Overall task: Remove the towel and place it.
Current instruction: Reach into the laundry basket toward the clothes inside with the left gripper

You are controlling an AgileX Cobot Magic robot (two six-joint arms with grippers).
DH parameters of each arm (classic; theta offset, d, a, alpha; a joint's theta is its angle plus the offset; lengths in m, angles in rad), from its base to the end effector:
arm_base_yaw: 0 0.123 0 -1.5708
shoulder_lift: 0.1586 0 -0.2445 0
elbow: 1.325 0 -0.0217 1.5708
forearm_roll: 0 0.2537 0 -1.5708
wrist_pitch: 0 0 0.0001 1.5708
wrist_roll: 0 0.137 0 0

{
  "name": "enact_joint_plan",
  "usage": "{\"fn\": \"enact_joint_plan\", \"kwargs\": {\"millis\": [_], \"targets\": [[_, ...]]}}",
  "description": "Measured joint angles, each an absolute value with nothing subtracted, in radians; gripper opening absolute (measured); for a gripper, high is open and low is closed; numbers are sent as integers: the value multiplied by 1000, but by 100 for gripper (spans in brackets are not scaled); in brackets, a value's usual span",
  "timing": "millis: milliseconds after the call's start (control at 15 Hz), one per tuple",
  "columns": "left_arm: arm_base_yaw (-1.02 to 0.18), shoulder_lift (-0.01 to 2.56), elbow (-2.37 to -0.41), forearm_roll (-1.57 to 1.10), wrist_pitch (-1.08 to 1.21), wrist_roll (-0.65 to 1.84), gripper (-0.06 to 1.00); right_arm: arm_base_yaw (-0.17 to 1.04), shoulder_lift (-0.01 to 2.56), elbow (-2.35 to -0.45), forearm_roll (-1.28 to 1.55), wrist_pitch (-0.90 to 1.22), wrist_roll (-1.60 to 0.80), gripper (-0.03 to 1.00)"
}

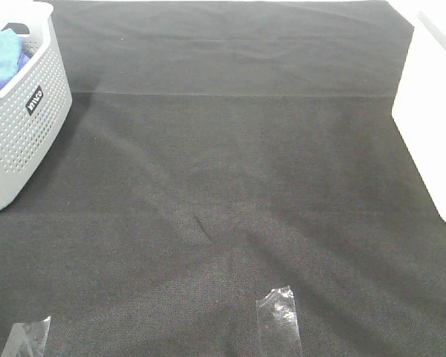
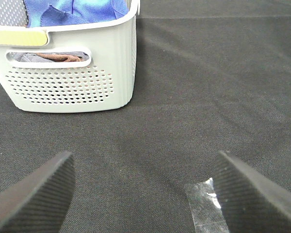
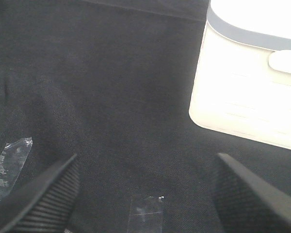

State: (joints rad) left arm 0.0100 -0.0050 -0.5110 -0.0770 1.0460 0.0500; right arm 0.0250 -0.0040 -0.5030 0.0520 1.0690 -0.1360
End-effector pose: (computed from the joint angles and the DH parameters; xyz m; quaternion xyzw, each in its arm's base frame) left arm 0.0786 -0.0083 0.2637 0.0184 0.8443 -0.0224 0.5351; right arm 0.0780 0.0082 0.2581 -0.0698 0.8504 -0.0030 0.5214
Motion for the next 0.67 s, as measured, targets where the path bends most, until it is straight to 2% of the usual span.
{"fn": "enact_joint_plan", "kwargs": {"millis": [667], "targets": [[10, -5, -511, -77, 1046, 50, 75, 25, -4, -503, 52, 1069, -136, 75]]}}
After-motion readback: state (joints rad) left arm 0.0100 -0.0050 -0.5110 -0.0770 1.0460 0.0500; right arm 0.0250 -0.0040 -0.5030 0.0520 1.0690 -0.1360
